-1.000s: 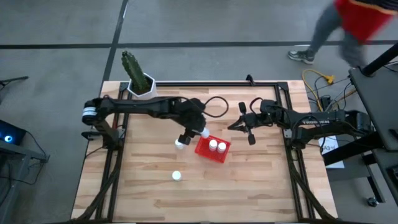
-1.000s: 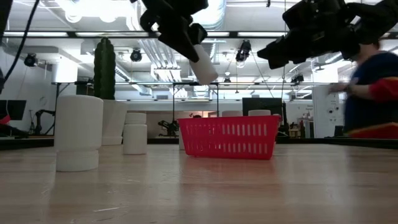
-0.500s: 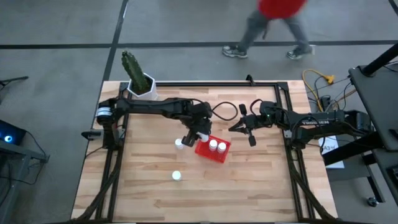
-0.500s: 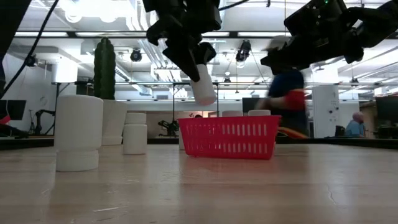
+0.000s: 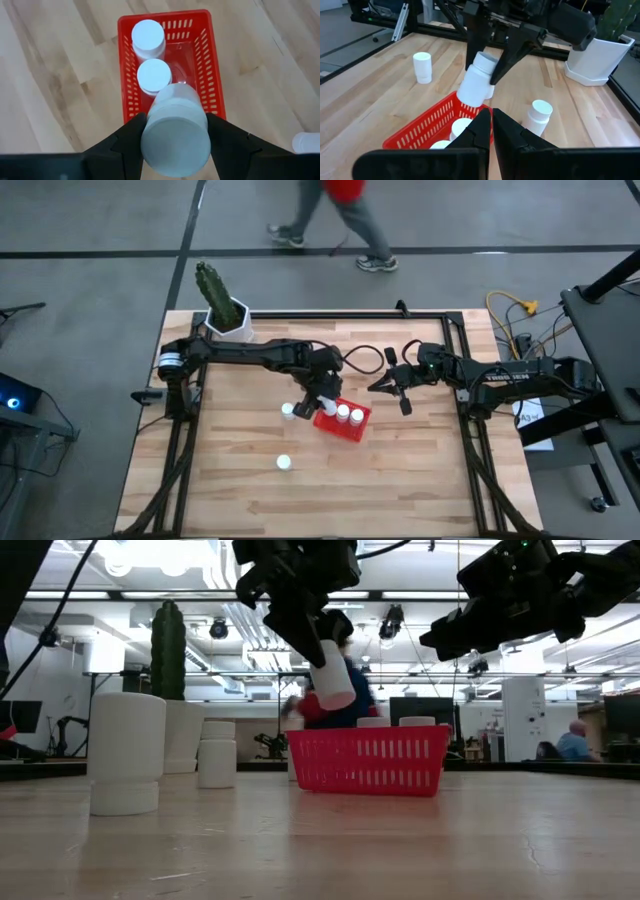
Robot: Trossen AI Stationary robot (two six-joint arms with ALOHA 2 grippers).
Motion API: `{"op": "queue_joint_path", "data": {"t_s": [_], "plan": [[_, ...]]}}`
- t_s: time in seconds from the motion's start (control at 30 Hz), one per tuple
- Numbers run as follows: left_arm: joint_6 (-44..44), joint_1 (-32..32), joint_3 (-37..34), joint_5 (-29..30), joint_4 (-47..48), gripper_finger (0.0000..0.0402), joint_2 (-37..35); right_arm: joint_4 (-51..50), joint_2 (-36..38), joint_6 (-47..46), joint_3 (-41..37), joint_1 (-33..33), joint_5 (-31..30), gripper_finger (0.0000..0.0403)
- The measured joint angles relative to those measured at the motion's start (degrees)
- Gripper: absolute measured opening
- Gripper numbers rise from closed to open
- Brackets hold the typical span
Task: Pick and place pill bottles into a basket
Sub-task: Put the white pill bottle into the red bin
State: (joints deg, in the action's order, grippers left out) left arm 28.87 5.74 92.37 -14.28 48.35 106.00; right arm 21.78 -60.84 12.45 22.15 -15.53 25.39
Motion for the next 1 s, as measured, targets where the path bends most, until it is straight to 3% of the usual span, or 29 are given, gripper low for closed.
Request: {"op": "queue_joint_path", "data": {"t_s": [1.0], "plan": [[1.47,0.04,-0.25,0.23,-1.47,0.017,4.64,-0.13,-0.02,0.02,-0.22,0.02,0.06,0.0008]]}}
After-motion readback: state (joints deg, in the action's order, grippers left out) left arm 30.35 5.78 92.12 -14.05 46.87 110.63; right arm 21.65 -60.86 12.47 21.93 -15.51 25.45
